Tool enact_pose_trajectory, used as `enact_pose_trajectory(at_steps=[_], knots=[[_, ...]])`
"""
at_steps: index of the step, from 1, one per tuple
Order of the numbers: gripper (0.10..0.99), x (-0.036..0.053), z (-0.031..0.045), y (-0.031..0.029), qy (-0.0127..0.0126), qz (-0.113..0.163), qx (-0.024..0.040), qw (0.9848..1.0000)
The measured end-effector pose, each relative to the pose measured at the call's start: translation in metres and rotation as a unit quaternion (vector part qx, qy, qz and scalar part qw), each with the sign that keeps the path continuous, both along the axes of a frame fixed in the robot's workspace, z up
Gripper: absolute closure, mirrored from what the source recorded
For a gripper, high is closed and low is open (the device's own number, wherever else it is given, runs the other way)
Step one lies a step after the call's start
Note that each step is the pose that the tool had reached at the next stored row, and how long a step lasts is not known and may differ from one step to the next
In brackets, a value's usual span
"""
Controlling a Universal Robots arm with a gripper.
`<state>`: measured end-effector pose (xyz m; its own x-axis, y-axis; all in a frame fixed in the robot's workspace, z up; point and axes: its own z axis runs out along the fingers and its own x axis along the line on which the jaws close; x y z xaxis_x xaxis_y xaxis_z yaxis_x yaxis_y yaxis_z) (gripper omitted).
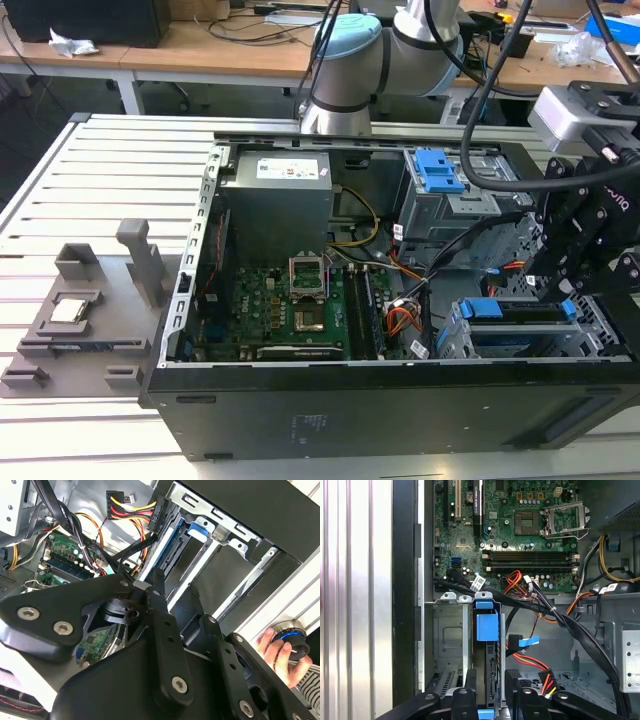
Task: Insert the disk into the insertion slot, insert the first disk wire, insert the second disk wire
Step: 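Insert the first disk wire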
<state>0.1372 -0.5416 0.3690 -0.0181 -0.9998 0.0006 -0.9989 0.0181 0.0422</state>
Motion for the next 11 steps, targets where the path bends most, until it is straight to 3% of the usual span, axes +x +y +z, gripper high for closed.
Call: enact_pose_trajectory(at_steps=[4,9,11], knots=[[0.725,0.0014,0.0000,0.0037,0.0000,0.005,0.0000,1.0000],[0.725,0.0070,0.0000,0.0179,0.0000,0.022,0.0000,0.9997],[0.725,0.0081,0.0000,0.0204,0.0000,0.032,0.0000,0.9995]])
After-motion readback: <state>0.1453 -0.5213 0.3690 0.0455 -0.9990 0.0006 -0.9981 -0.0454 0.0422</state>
